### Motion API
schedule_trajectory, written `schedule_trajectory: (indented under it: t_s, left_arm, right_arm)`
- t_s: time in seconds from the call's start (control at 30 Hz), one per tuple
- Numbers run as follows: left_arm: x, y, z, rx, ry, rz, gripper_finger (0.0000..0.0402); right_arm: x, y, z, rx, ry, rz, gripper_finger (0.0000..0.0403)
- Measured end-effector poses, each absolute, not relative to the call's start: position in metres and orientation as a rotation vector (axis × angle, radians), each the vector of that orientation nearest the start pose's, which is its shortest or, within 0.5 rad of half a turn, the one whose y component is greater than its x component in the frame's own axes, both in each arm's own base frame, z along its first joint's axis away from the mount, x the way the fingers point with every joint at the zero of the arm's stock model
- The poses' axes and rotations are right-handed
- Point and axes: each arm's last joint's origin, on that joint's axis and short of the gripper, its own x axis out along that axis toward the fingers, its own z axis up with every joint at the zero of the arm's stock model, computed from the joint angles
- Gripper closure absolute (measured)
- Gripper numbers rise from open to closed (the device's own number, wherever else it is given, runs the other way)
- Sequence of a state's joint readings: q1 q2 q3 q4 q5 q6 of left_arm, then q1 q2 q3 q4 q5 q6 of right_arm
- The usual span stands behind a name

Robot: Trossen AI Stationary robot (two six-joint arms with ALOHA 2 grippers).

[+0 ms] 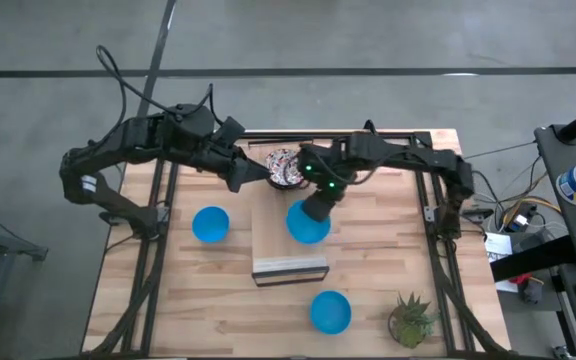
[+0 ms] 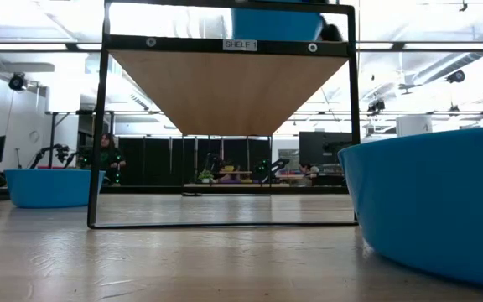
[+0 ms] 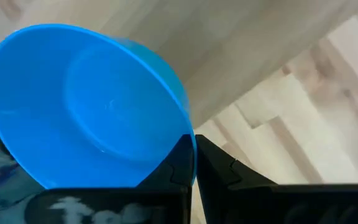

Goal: Pick & Place Mini bowls
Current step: Put the right blue bowl on the shelf

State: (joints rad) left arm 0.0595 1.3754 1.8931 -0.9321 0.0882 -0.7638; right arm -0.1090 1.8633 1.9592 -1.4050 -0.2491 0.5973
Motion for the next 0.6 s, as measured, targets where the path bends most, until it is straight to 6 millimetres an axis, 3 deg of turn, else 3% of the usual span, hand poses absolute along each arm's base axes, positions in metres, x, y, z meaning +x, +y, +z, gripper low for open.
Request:
schedule_trajectory:
  t_s: [0.23,0.6]
  left_arm:
    - [0.225,0.005,0.505,-0.775,0.387,0.089,0.0313]
    - [0.184,0.000,0.520,-0.780,0.327,0.050,0.0313]
  right_arm:
    - [0.386,-0.033,0.336,0.698,1.351,-0.272,0.0394]
    - [0.404,-0.032,0.323,0.680,1.395,-0.266,0.0394]
